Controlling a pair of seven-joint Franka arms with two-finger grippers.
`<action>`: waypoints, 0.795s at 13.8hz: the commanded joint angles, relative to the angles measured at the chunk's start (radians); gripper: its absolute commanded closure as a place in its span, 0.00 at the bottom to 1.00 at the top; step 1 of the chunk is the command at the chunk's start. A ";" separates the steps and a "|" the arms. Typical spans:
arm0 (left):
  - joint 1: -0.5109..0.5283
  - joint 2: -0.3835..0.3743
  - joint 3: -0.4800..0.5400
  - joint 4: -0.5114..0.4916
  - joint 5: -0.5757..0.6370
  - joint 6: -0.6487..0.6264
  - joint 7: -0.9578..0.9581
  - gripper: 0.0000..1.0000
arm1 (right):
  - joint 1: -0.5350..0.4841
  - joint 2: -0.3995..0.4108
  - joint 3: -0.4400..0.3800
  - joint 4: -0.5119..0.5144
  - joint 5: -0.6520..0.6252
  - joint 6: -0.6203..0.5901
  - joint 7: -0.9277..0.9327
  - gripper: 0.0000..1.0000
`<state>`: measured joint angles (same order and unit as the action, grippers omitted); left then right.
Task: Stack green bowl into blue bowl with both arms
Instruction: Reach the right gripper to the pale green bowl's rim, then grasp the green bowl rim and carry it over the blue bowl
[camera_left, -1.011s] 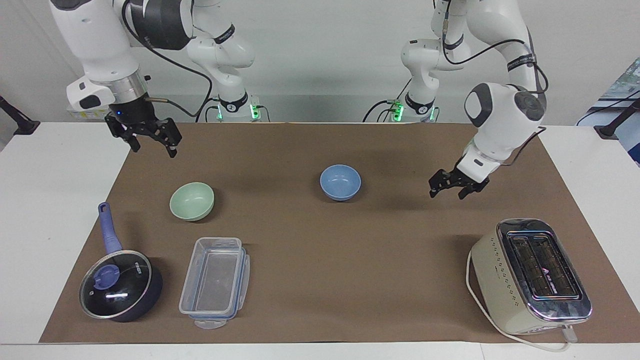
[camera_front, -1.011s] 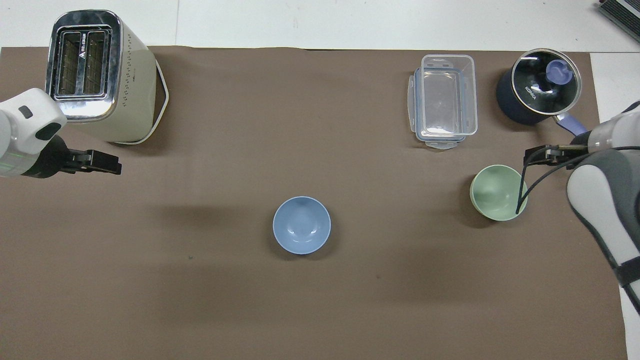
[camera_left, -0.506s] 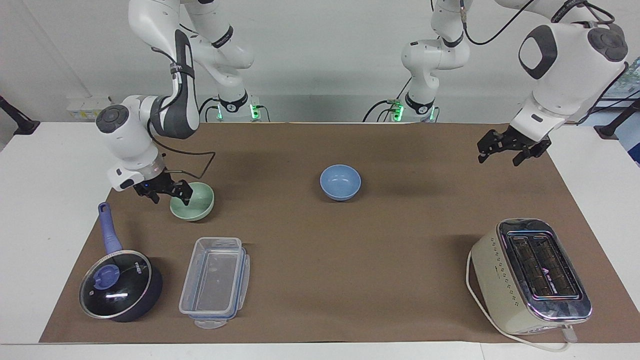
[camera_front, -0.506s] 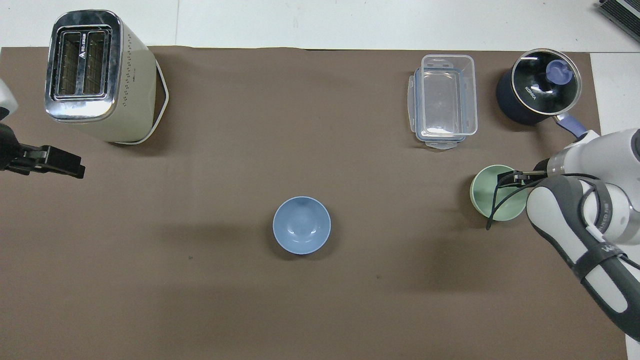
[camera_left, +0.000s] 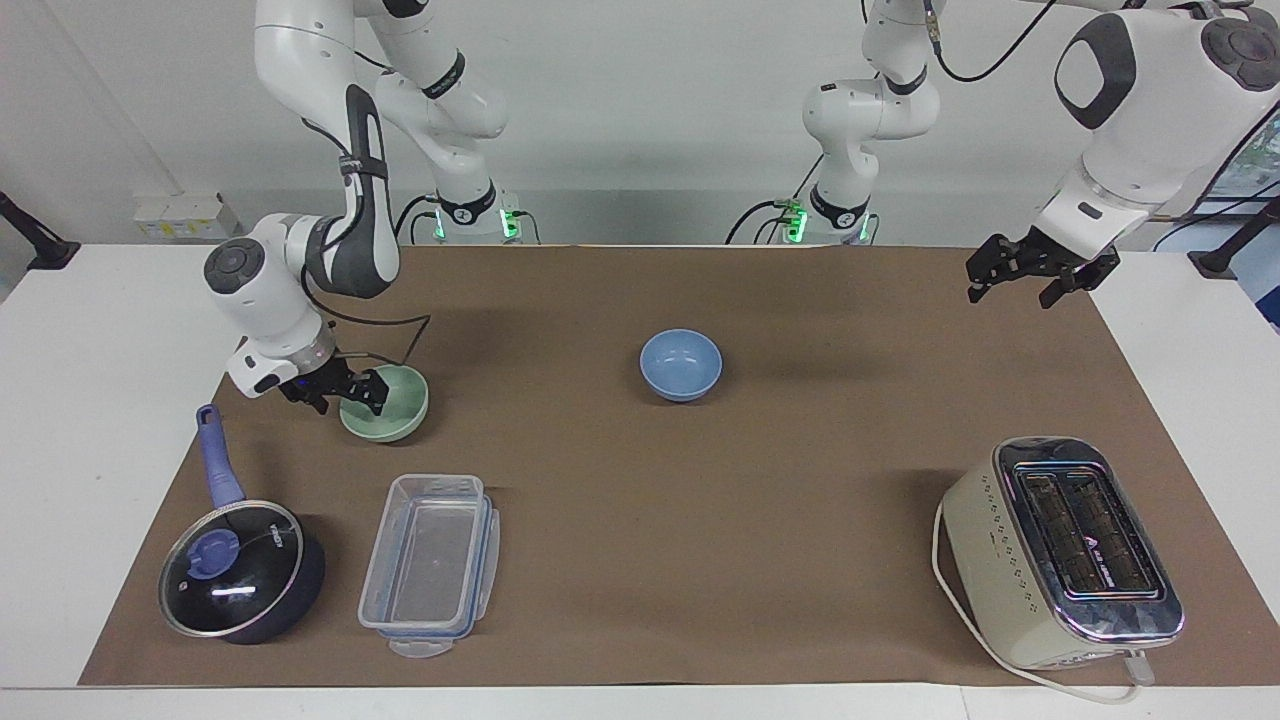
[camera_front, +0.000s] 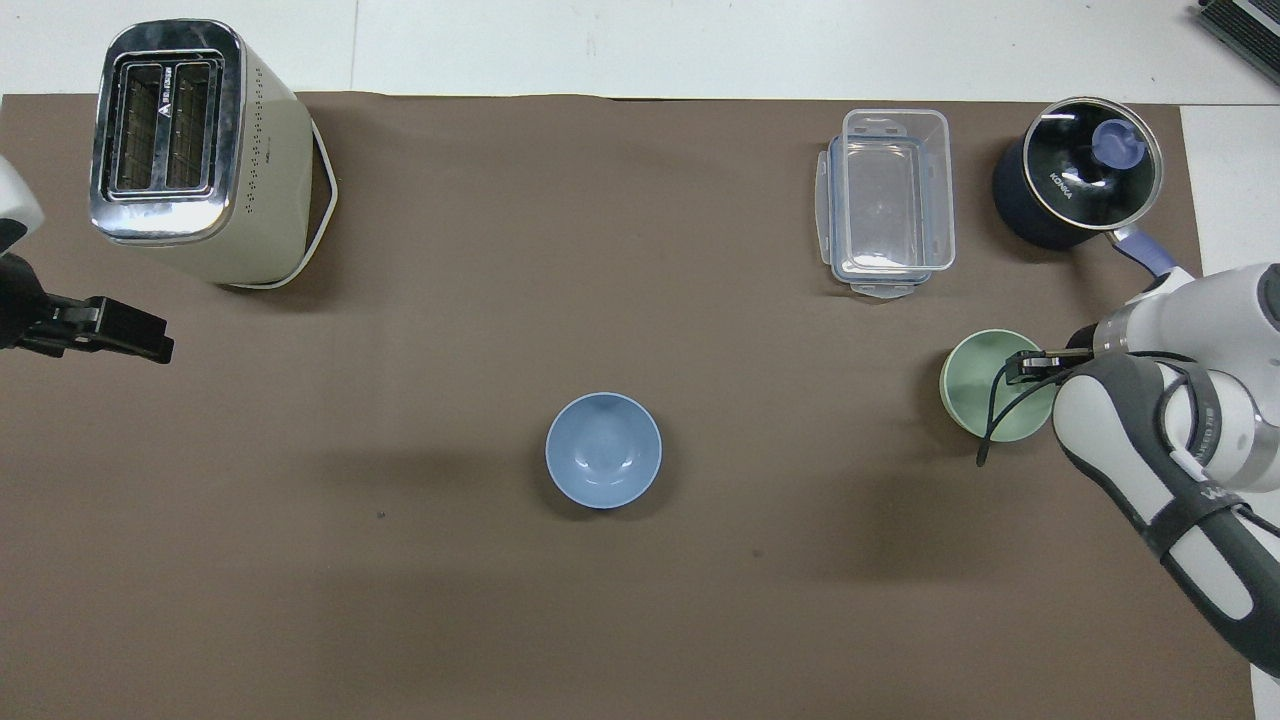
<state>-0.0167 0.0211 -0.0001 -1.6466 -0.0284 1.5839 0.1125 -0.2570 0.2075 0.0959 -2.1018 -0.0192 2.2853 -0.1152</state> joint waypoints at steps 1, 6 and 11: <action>0.007 -0.044 -0.003 -0.055 0.018 0.031 -0.011 0.00 | -0.004 -0.023 0.005 -0.001 0.024 0.005 -0.047 1.00; 0.000 -0.040 -0.005 -0.050 0.018 0.038 -0.010 0.00 | 0.028 -0.092 0.016 0.000 0.024 -0.046 -0.034 1.00; 0.004 -0.040 -0.005 -0.050 0.018 0.038 -0.010 0.00 | 0.129 -0.186 0.018 0.005 0.039 -0.159 -0.009 1.00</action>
<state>-0.0169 0.0091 0.0000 -1.6604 -0.0283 1.5954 0.1119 -0.1528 0.0658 0.1077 -2.0910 -0.0126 2.1650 -0.1262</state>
